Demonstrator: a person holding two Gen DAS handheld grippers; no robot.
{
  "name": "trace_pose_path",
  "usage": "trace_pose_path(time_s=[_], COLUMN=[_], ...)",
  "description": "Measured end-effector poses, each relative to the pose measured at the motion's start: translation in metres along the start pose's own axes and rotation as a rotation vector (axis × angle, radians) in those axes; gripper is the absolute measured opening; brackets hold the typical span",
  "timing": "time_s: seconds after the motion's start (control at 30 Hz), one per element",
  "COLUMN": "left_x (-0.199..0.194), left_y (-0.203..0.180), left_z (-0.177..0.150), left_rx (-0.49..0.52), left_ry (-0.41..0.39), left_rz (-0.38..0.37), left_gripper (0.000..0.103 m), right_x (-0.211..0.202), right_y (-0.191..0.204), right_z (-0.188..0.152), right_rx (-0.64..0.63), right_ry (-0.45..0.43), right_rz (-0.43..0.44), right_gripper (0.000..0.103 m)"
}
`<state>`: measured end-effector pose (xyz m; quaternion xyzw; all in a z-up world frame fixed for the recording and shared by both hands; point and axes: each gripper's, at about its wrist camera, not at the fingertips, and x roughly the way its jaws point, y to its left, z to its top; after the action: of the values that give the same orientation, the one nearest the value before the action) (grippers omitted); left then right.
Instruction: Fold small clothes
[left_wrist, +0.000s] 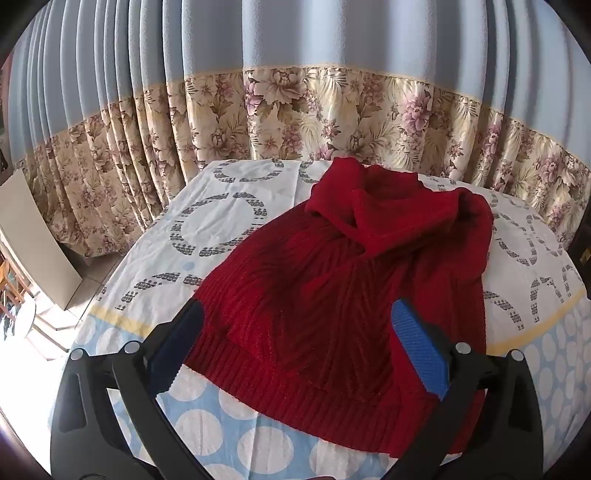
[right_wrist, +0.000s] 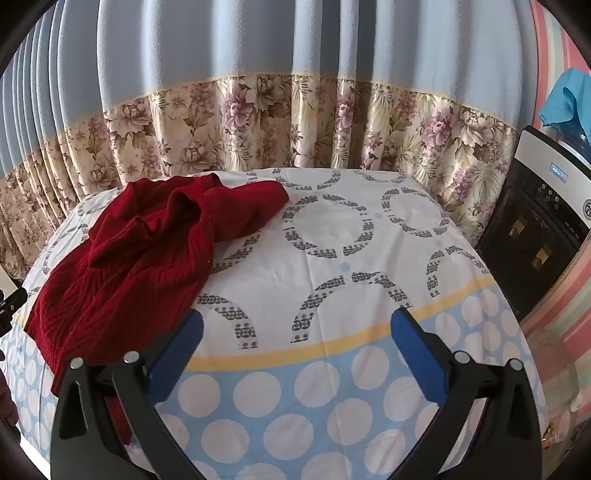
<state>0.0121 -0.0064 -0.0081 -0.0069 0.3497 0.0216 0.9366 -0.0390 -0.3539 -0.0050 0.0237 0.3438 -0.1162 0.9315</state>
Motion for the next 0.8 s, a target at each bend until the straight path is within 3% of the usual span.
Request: trace_pose_path(time_s=[0.8], left_x=[0.0054], left_y=[0.0099], left_z=[-0.0028], left_rx=[-0.003], left_ry=[0.011], left_rz=[0.015], left_gripper=[0.1], right_x=[0.0005], right_y=[0.0007], right_z=[0.0004], right_rx=[-0.002], right_ry=[-0.001], right_rz=[0.001], right_gripper=[0.101])
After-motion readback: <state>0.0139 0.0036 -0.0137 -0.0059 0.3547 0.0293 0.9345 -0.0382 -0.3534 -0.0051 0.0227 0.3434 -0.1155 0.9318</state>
